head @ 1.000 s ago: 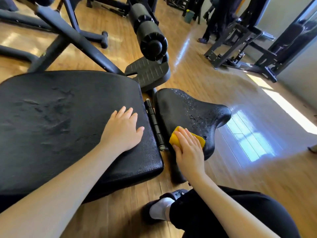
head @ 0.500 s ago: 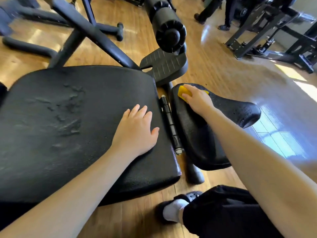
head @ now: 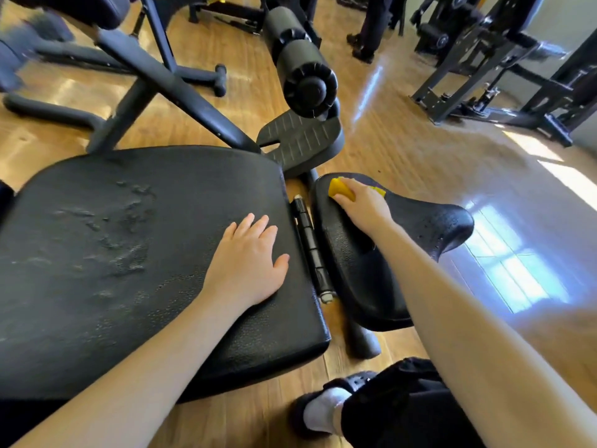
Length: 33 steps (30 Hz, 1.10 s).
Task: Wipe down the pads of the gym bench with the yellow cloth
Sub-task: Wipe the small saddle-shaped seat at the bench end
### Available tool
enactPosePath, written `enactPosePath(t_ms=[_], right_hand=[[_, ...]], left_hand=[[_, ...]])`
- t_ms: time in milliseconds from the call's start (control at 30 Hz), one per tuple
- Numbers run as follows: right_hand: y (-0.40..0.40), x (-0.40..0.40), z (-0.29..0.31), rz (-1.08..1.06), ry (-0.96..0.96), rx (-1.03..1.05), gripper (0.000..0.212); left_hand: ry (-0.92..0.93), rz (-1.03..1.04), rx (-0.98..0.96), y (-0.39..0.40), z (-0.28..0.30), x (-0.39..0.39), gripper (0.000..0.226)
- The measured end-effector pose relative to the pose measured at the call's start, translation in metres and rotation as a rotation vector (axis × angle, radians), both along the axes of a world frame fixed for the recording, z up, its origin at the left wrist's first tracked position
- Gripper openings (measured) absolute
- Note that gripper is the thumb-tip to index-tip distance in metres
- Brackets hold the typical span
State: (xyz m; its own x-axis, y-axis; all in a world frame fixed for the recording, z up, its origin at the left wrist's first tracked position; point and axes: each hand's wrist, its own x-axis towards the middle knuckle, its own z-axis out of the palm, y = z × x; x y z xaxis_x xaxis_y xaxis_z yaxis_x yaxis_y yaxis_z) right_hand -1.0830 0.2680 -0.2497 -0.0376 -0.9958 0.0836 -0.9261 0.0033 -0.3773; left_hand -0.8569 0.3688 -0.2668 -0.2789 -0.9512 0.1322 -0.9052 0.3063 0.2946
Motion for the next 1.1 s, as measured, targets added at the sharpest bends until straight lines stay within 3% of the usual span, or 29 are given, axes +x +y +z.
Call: enactPosePath(t_ms=[200,533,867,1000,1100], right_hand=[[0.078,0.006,-0.004,-0.043,-0.078,-0.039,0.043],[0.195,0.018,-0.031,-0.120,-0.047,-0.239,0.042],[0.152,-0.005,-0.019,-0.091,0.012,-0.157,0.043],[0.120,-0.019,0.001,-0.088,-0.040,-0.050,0.045],[0.137,-0.012,-0.005,-0.135,-0.066,-0.095,0.044]], left_hand=[[-0.011,-0.013,0.030,-0.001,0.001,0.001,0.058],[-0.042,-0.026,0.059,0.003,0.006,0.002,0.057],[-0.023,-0.016,0.032,0.000,0.000,0.001,0.057],[-0.017,-0.018,0.038,0.001,0.002,0.001,0.056],[-0.008,-0.020,0.050,0.002,0.004,0.001,0.055]])
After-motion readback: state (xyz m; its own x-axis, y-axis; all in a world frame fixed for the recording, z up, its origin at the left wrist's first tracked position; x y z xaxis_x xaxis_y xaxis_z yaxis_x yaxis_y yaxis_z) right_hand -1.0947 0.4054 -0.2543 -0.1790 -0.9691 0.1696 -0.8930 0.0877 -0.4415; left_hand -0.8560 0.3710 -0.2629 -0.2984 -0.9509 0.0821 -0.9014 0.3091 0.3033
